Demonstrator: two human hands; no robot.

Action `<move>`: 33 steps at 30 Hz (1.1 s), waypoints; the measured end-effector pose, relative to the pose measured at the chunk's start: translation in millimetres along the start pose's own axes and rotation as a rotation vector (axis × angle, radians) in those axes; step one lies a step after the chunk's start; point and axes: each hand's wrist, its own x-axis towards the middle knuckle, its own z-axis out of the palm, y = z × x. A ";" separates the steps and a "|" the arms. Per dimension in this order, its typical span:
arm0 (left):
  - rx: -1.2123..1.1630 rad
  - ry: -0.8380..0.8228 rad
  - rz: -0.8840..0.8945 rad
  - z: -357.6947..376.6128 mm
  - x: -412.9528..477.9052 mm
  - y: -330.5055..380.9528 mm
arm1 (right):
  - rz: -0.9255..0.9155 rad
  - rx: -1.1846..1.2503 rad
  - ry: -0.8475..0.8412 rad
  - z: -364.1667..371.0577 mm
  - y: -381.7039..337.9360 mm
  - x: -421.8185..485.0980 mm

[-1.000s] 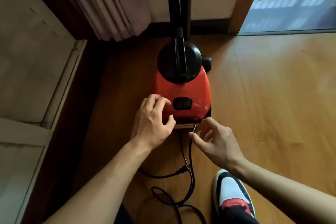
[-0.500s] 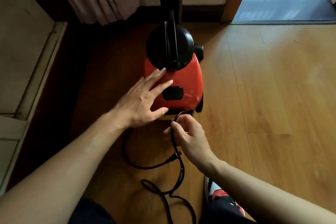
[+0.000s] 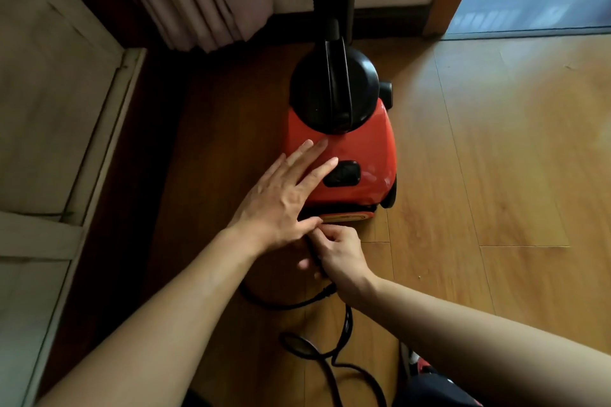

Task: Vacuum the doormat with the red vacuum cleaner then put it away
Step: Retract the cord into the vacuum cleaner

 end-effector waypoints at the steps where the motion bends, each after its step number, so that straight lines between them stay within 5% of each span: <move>1: 0.027 0.004 0.004 2.0 0.7 -0.4 | 0.023 0.001 0.011 1.4 1.7 3.2; 16: 0.071 0.035 0.012 19.2 5.7 -8.6 | -0.095 -0.398 -0.012 -29.1 27.0 40.3; 33: 0.173 0.103 0.011 27.4 5.7 -7.7 | 0.174 -0.363 0.272 -82.9 35.7 56.3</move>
